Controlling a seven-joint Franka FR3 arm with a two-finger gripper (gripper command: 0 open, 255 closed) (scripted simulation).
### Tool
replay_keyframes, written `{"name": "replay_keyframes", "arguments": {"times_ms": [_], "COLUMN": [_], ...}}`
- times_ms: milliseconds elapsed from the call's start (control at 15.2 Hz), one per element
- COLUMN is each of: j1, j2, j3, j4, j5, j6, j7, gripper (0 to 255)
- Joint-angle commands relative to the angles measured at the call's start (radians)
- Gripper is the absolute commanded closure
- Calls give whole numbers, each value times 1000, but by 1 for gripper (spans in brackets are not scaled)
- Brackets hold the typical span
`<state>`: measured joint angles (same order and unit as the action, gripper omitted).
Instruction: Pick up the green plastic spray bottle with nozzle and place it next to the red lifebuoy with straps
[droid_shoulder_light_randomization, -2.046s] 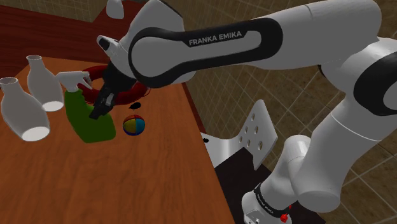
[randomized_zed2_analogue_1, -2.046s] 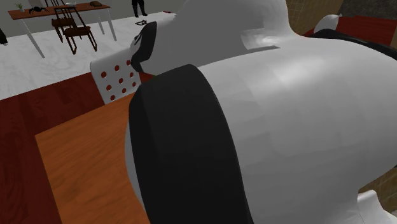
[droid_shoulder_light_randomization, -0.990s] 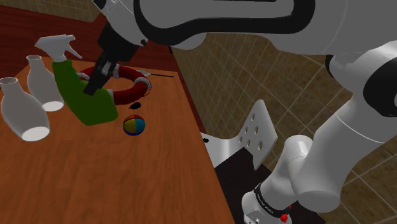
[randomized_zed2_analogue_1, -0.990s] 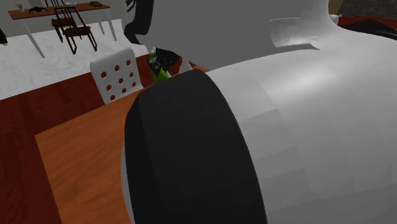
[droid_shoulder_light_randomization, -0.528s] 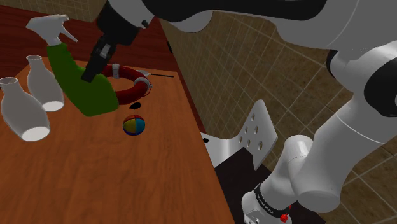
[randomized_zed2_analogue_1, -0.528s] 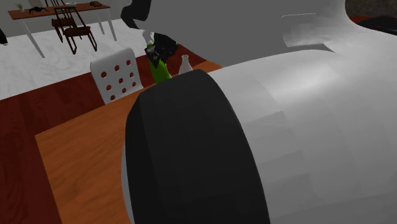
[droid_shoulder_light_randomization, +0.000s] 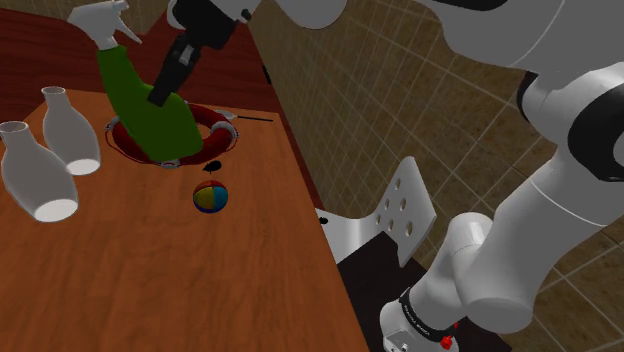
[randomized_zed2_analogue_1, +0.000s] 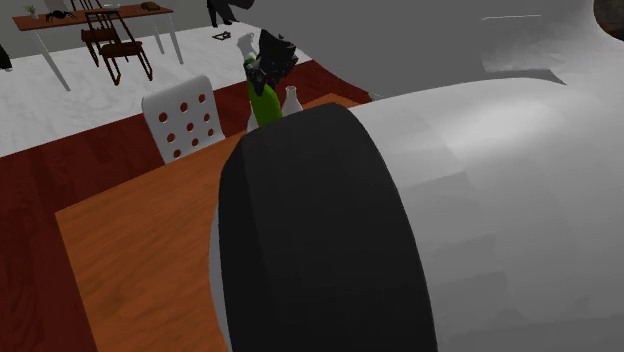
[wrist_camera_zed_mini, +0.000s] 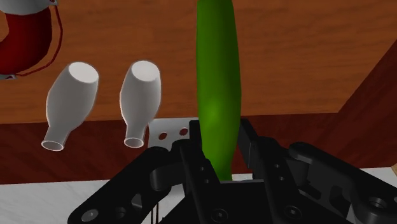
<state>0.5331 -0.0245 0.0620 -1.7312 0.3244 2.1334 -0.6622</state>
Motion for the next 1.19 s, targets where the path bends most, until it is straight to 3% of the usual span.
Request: {"name": "replay_keyframes", "arguments": {"times_ms": [0,594,1122], "j1": [-23,-124,-224], "j2": [-11,5,92], "j3": [-25,-140,-236], "j4": [-10,29,152], "j5": [22,95,155], "j6": [-16,-118,-236], "j7": [-54,-270,-443], "gripper": [255,255,255]}}
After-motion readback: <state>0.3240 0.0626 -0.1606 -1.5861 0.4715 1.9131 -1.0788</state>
